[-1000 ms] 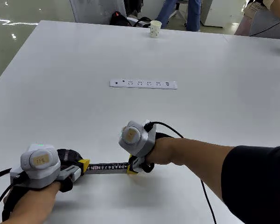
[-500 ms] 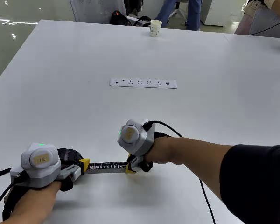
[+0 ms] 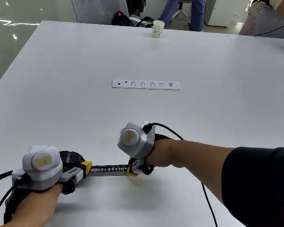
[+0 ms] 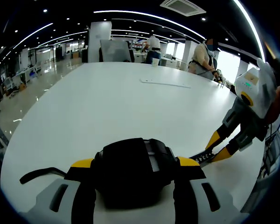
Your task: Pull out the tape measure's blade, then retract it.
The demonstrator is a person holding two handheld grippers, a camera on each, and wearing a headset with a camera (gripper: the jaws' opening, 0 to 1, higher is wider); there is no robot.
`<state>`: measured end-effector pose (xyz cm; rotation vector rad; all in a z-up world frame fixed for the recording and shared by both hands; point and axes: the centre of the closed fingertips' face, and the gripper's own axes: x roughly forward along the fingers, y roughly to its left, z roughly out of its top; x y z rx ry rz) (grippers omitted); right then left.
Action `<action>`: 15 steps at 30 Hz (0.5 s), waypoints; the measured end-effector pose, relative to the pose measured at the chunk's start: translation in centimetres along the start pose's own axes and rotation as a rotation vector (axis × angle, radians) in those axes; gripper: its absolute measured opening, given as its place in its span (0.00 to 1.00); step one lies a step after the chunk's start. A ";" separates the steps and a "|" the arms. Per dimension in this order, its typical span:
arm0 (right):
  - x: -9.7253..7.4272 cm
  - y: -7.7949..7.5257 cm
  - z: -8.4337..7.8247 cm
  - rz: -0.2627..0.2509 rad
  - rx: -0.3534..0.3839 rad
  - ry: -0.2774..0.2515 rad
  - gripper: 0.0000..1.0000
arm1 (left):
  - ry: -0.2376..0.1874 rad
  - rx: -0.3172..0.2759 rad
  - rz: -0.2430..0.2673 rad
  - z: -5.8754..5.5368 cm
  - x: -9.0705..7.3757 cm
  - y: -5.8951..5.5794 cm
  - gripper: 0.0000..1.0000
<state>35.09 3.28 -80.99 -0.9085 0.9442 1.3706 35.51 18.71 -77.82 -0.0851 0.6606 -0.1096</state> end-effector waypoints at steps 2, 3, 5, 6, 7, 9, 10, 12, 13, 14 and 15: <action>0.0 0.0 0.0 -0.001 0.008 -0.004 0.11 | 0.000 0.000 0.000 0.0 0.0 0.0 0.63; 0.0 0.0 0.1 -0.002 0.014 -0.007 0.11 | 0.000 -0.001 0.000 0.0 0.0 0.0 0.63; 0.0 0.0 0.1 -0.005 0.018 -0.009 0.11 | 0.000 0.000 0.000 0.0 0.0 0.0 0.63; 0.0 0.0 0.2 -0.005 0.020 -0.009 0.11 | 0.001 -0.001 0.000 0.0 0.0 0.0 0.63; 0.0 0.0 0.2 -0.006 0.021 -0.010 0.11 | 0.001 -0.001 0.000 0.0 0.0 0.0 0.63; 0.0 0.0 0.2 -0.007 0.027 -0.014 0.11 | 0.001 0.000 0.000 0.0 0.0 0.0 0.63; 0.0 0.0 0.3 -0.007 0.029 -0.016 0.11 | 0.002 -0.001 -0.001 0.0 0.0 0.0 0.63; 0.0 0.0 0.3 -0.008 0.032 -0.018 0.11 | 0.002 -0.001 -0.001 0.0 0.0 0.0 0.63; 0.1 0.0 0.4 -0.008 0.034 -0.017 0.11 | 0.002 -0.001 0.000 0.0 0.0 0.0 0.63; 0.1 0.1 0.4 -0.008 0.033 -0.015 0.11 | 0.002 -0.001 -0.001 0.0 0.1 0.0 0.63; 0.1 0.1 0.5 -0.009 0.030 -0.013 0.11 | 0.002 -0.001 -0.001 0.0 0.1 0.0 0.63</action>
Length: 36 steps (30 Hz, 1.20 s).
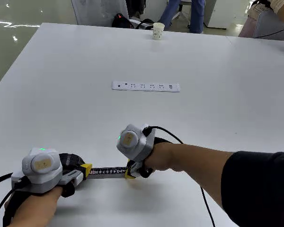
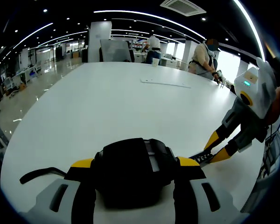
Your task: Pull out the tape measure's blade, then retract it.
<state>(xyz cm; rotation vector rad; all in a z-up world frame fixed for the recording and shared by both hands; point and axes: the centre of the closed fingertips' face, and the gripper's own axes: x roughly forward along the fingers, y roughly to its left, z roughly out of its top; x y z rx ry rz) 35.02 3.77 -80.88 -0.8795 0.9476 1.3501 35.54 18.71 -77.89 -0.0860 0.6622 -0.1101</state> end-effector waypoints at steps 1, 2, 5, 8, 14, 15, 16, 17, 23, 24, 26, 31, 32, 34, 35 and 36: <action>0.0 0.0 0.0 0.000 0.001 0.000 0.11 | 0.000 0.000 0.000 0.0 0.0 0.0 0.63; 0.0 0.0 0.0 0.001 0.001 0.000 0.11 | 0.000 0.000 0.000 0.0 0.0 0.0 0.63; 0.1 0.0 0.2 0.001 0.005 -0.006 0.11 | 0.000 0.000 0.000 0.0 0.0 0.0 0.63; 0.2 0.0 0.3 0.000 0.002 -0.007 0.11 | 0.000 0.000 -0.001 0.0 0.0 0.0 0.63; 0.2 0.0 0.5 -0.003 0.009 -0.013 0.11 | 0.000 0.001 -0.001 0.0 0.0 0.0 0.63; 0.2 0.0 0.6 -0.004 0.011 -0.015 0.11 | 0.001 0.001 -0.001 0.0 0.0 0.0 0.63; 0.2 0.0 0.6 -0.004 0.012 -0.017 0.11 | 0.001 0.001 -0.001 0.0 0.0 0.0 0.63; 0.2 0.0 0.6 -0.004 0.013 -0.016 0.11 | 0.001 0.000 -0.001 0.0 0.1 0.0 0.63; 0.4 0.0 0.7 -0.005 0.006 -0.016 0.11 | 0.001 0.000 -0.002 -0.1 0.1 0.0 0.63; 0.4 0.0 0.8 -0.005 0.006 -0.017 0.11 | 0.001 0.000 -0.002 -0.1 0.1 0.0 0.63; 0.4 0.0 0.8 -0.005 0.008 -0.018 0.11 | 0.001 0.000 -0.002 0.0 0.1 0.1 0.63; 0.5 0.0 1.0 -0.006 0.011 -0.023 0.11 | 0.004 -0.004 -0.007 0.0 0.1 0.1 0.63; 0.5 0.1 1.0 -0.005 0.013 -0.024 0.11 | 0.005 -0.005 -0.007 0.0 0.1 0.1 0.63; 0.5 0.1 1.1 -0.005 0.013 -0.025 0.11 | 0.004 -0.006 -0.008 0.0 0.0 0.1 0.63; 0.5 0.1 1.2 -0.005 0.013 -0.026 0.11 | 0.003 -0.007 -0.008 0.0 0.0 0.1 0.62; 0.6 0.1 1.2 -0.005 0.015 -0.027 0.11 | 0.002 -0.008 -0.009 0.0 0.0 0.1 0.62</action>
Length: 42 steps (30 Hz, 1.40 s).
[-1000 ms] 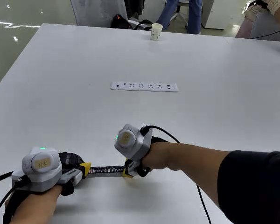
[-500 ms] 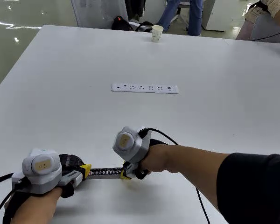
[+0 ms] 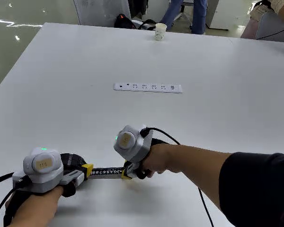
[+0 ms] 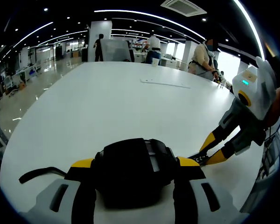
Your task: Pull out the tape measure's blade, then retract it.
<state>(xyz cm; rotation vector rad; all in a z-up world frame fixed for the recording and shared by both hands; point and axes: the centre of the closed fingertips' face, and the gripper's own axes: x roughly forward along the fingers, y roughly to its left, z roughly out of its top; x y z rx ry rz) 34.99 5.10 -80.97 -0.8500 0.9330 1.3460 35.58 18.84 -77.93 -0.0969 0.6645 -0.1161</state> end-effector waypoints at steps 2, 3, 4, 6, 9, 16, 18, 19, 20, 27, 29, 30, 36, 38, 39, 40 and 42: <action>0.0 0.0 0.0 -0.001 -0.004 -0.005 0.11 | -0.003 -0.005 -0.005 0.0 -0.1 0.0 0.62; 0.1 0.0 0.1 -0.001 -0.005 -0.007 0.11 | -0.003 -0.007 -0.008 0.0 -0.1 0.0 0.62; 0.1 0.0 0.1 0.002 -0.008 -0.011 0.11 | -0.002 -0.009 -0.012 0.0 -0.1 0.1 0.62; 0.1 0.0 0.3 0.005 -0.025 -0.021 0.11 | 0.000 -0.011 -0.017 0.0 -0.1 0.1 0.62; 0.1 0.0 0.5 0.014 -0.003 -0.031 0.11 | -0.001 -0.013 -0.021 0.0 -0.1 0.1 0.62; 0.2 0.2 0.8 0.015 0.008 -0.043 0.10 | 0.001 -0.015 -0.024 0.0 -0.2 0.0 0.62; 0.3 0.3 0.9 0.015 0.009 -0.046 0.10 | 0.002 -0.015 -0.024 0.0 -0.2 -0.1 0.62; 0.3 0.3 0.9 0.016 0.007 -0.047 0.10 | 0.002 -0.016 -0.024 0.0 -0.2 0.0 0.62; 0.3 0.3 1.0 0.017 0.007 -0.048 0.10 | 0.002 -0.016 -0.024 0.0 -0.3 -0.1 0.62; 0.3 0.3 1.1 0.019 0.014 -0.056 0.10 | 0.003 -0.018 -0.026 0.0 -0.4 -0.2 0.62; 0.3 0.4 1.2 0.019 0.014 -0.059 0.10 | 0.003 -0.019 -0.027 0.0 -0.4 -0.2 0.62; 0.3 0.4 1.2 0.020 0.015 -0.059 0.10 | 0.003 -0.019 -0.027 0.0 -0.5 -0.2 0.62; 0.5 0.4 1.4 0.023 0.014 -0.066 0.11 | 0.004 -0.023 -0.030 0.0 -0.5 -0.3 0.62; 0.5 0.4 1.5 0.023 0.008 -0.069 0.11 | 0.005 -0.023 -0.031 0.0 -0.5 -0.3 0.62; 0.5 0.4 1.5 0.024 0.008 -0.068 0.11 | 0.005 -0.024 -0.032 0.0 -0.5 -0.3 0.62; 0.5 0.4 1.6 0.024 0.006 -0.070 0.11 | 0.005 -0.024 -0.032 0.0 -0.5 -0.3 0.62; 0.6 0.5 1.6 0.023 -0.001 -0.068 0.11 | 0.005 -0.025 -0.033 0.0 -0.6 -0.3 0.62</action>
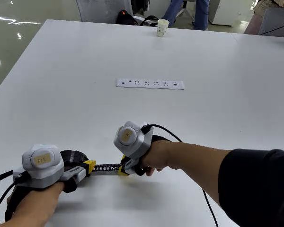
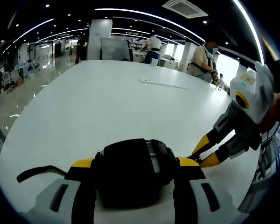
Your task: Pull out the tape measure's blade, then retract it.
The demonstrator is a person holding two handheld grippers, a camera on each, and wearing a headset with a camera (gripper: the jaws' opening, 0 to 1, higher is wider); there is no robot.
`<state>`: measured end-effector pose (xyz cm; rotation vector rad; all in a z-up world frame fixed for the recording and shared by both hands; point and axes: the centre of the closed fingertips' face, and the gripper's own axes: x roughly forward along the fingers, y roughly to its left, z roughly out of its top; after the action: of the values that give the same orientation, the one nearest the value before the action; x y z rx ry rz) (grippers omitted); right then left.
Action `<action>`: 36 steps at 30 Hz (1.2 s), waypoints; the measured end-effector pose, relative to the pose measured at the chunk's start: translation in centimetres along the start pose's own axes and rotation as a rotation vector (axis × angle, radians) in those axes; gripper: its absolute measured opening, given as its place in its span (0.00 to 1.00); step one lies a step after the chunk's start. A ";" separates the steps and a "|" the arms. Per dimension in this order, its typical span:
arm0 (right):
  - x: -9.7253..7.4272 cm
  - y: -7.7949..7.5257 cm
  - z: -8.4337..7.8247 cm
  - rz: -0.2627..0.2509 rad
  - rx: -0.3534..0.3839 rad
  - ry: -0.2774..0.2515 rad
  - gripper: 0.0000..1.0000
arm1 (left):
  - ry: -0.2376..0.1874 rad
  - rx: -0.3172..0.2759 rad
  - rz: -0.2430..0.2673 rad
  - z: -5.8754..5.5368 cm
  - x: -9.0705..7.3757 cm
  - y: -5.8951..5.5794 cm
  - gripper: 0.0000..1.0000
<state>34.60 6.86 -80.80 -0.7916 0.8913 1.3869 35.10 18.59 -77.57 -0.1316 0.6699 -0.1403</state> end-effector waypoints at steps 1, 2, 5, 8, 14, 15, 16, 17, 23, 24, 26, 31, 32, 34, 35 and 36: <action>0.0 0.0 0.0 0.000 -0.001 0.000 0.11 | 0.000 -0.001 0.000 0.0 0.0 0.0 0.62; 0.0 0.0 0.1 -0.001 -0.002 0.000 0.11 | 0.000 0.000 0.000 0.0 0.0 -0.1 0.62; 0.1 0.0 0.2 0.003 0.004 -0.005 0.11 | 0.000 -0.001 0.001 0.0 0.0 -0.1 0.62; 0.1 0.0 0.2 0.006 0.005 -0.009 0.11 | 0.001 -0.004 -0.001 0.0 0.0 -0.1 0.62; 0.2 0.1 0.4 0.009 -0.012 -0.014 0.11 | 0.002 -0.002 -0.001 0.0 0.0 -0.2 0.62; 0.2 0.1 0.5 0.010 -0.012 -0.014 0.11 | 0.002 -0.002 0.000 0.0 0.0 -0.2 0.62; 0.2 0.1 0.5 0.010 -0.011 -0.015 0.10 | 0.001 -0.002 0.000 0.0 0.0 -0.1 0.62; 0.3 0.1 0.5 0.011 -0.012 -0.016 0.10 | 0.002 -0.002 -0.001 0.0 0.0 -0.1 0.62; 0.4 0.1 0.6 0.011 -0.012 -0.015 0.10 | 0.004 -0.004 -0.002 -0.1 0.1 0.1 0.62; 0.4 0.1 0.6 0.012 -0.010 -0.015 0.10 | 0.005 -0.004 -0.003 -0.1 0.1 0.1 0.62; 0.4 0.1 0.7 0.013 -0.012 -0.016 0.10 | 0.005 -0.004 -0.004 -0.1 0.2 0.2 0.62; 0.4 0.2 0.8 0.017 -0.033 -0.016 0.10 | 0.006 -0.003 -0.005 -0.1 0.3 0.2 0.62; 0.4 0.2 0.9 0.018 -0.035 -0.017 0.10 | 0.007 -0.003 -0.006 -0.1 0.3 0.3 0.62; 0.5 0.2 0.9 0.020 -0.046 -0.018 0.10 | 0.008 -0.003 -0.007 -0.1 0.4 0.3 0.62; 0.5 0.2 0.9 0.021 -0.055 -0.019 0.10 | 0.008 -0.003 -0.007 -0.1 0.4 0.3 0.62; 0.5 0.3 0.9 0.022 -0.059 -0.019 0.10 | 0.009 -0.003 -0.008 -0.1 0.4 0.4 0.62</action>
<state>34.38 7.92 -80.83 -0.8140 0.8500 1.4434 35.37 18.86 -77.97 -0.1369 0.6782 -0.1473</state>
